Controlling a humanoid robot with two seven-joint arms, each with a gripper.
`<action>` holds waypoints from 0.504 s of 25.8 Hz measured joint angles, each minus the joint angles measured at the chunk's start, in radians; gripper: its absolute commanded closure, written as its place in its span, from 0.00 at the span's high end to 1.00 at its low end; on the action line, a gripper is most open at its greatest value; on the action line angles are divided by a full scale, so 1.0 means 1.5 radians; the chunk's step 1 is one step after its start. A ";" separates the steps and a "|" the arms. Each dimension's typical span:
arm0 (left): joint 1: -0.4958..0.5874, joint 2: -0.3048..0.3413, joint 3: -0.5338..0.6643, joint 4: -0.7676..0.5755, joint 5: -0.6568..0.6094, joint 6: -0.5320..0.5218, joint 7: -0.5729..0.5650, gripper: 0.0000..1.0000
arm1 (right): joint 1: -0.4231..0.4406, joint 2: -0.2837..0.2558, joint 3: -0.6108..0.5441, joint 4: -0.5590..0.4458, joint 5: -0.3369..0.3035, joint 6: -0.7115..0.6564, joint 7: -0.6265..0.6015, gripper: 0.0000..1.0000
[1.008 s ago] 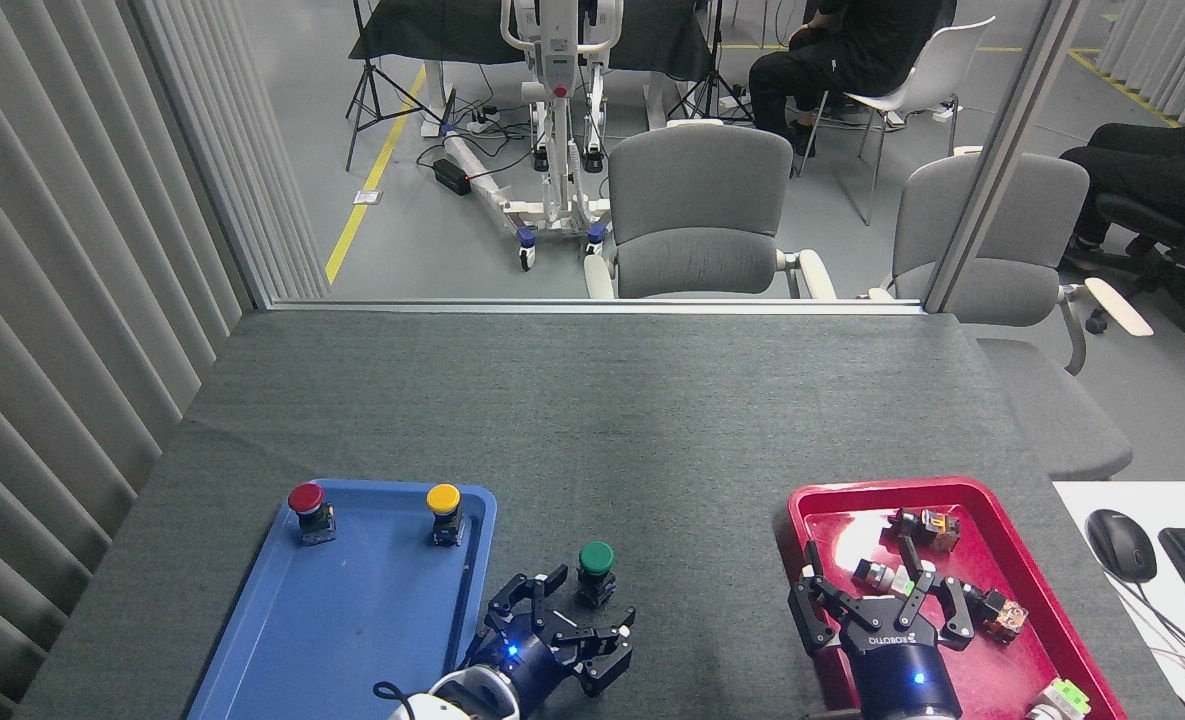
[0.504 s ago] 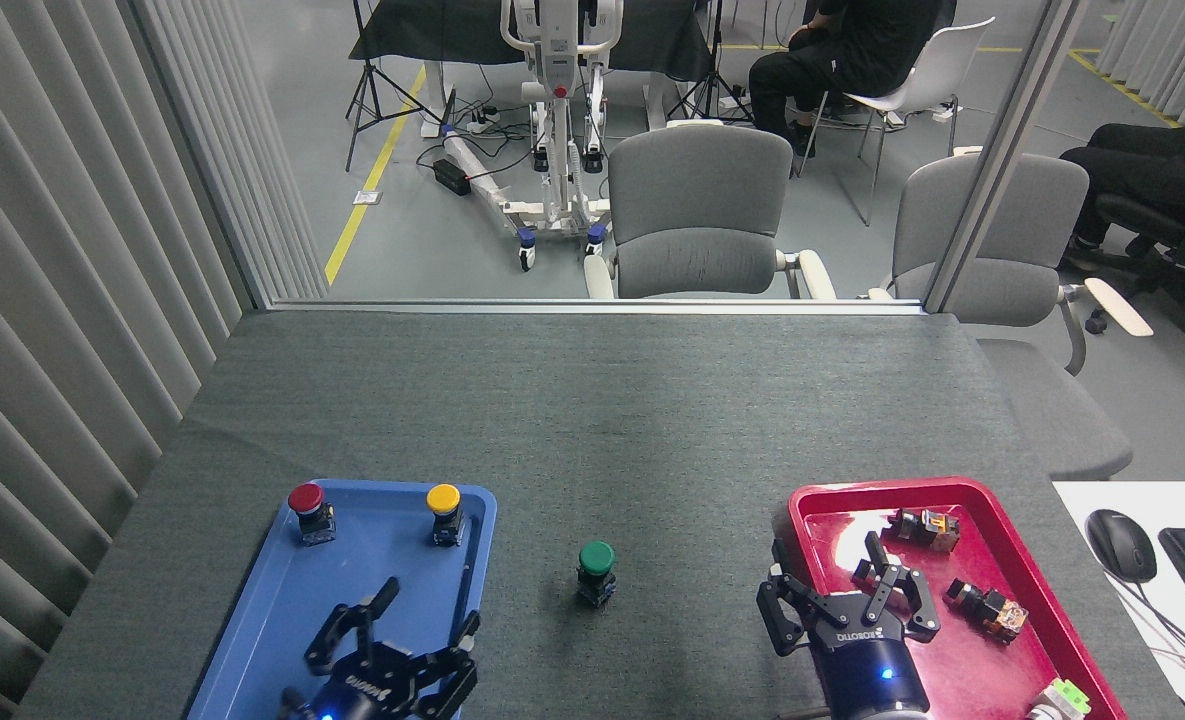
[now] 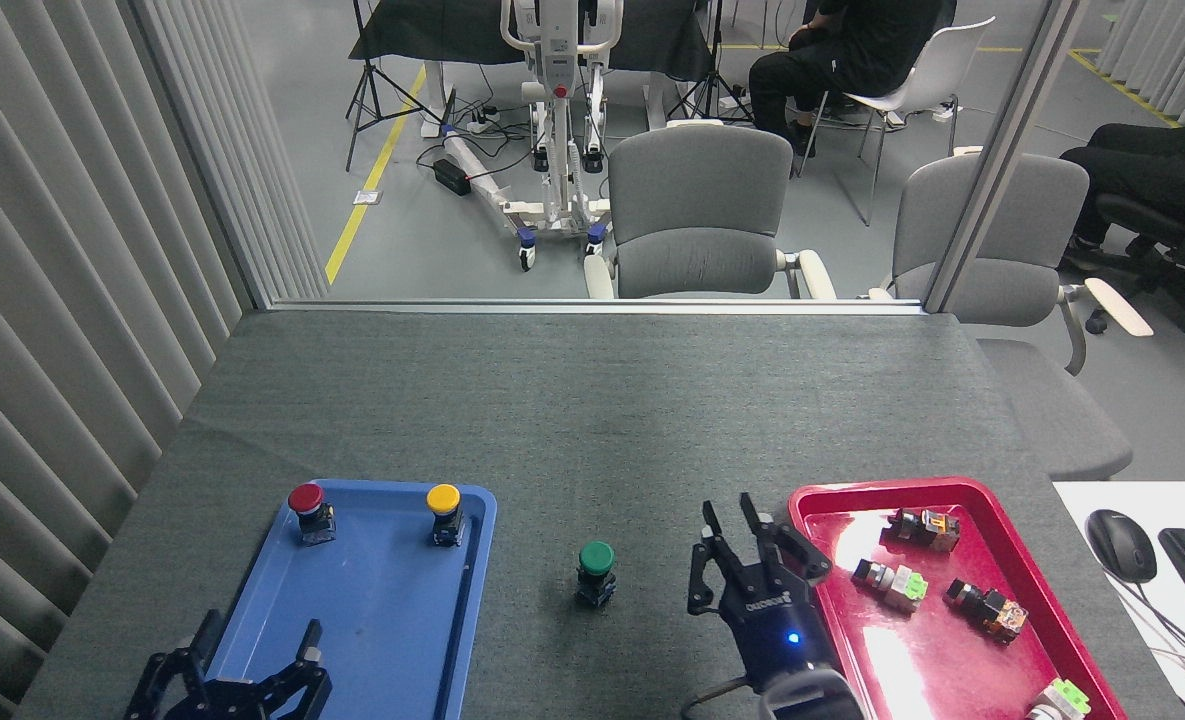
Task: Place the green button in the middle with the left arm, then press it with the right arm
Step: 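Move the right gripper over the green button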
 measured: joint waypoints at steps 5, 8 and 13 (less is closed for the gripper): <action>0.025 0.012 0.036 -0.003 0.009 -0.009 -0.001 0.99 | -0.066 0.002 0.094 0.075 -0.003 0.022 -0.003 0.13; 0.029 0.015 0.042 -0.002 0.010 -0.011 -0.001 0.99 | -0.080 0.008 0.127 0.101 -0.006 0.024 -0.001 0.04; 0.036 0.031 0.045 -0.003 0.011 -0.013 -0.001 0.99 | -0.090 0.028 0.165 0.150 -0.021 0.034 0.002 0.05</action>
